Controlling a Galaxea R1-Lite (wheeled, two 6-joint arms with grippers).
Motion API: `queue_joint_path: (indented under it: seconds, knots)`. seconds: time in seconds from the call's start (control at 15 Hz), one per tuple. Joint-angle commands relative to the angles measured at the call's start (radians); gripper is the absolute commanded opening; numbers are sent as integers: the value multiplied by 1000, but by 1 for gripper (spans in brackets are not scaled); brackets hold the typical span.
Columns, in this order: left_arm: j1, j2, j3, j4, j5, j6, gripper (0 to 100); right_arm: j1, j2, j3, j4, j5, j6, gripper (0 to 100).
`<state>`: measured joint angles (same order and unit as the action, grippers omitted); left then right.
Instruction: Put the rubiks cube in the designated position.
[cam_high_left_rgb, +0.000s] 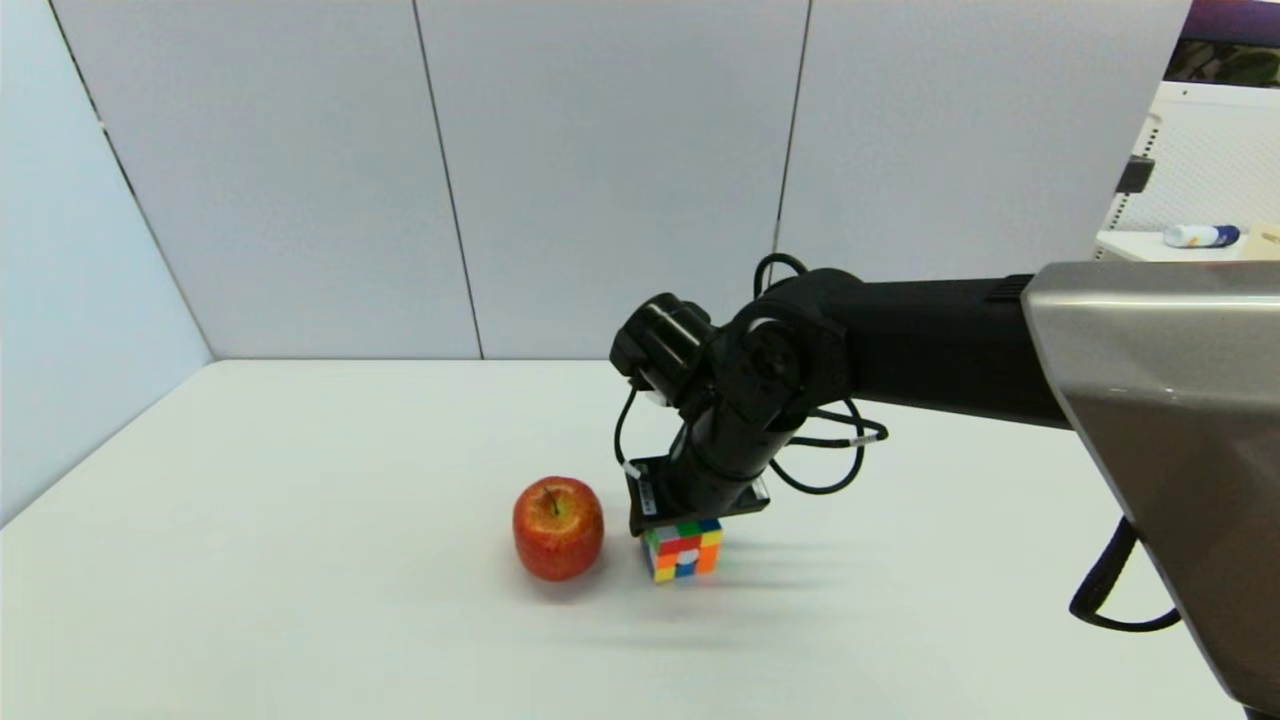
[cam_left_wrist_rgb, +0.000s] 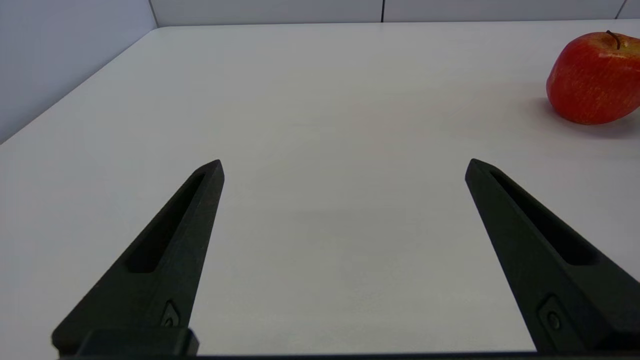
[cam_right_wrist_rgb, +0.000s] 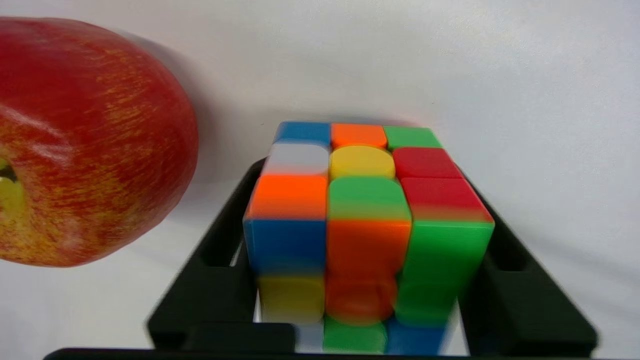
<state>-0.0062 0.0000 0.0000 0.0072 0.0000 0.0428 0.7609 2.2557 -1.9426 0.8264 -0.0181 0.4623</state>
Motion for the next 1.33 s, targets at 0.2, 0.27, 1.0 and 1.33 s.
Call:
queue_joint_path:
  seconds: [0.2,0.27,1.0,1.33]
  knots:
    - [0,0,0,0,0,0,100,-9,-56,2,4,-40,6,100]
    - [0,0,0,0,0,0,100,-20,-82,1,-7,-48,6,100]
    - [0,0,0,0,0,0,100,-276,-696,191,-343,251,-386,100]
    - [0,0,0,0,0,0,100,-480,-958,559,-535,337,-502,100]
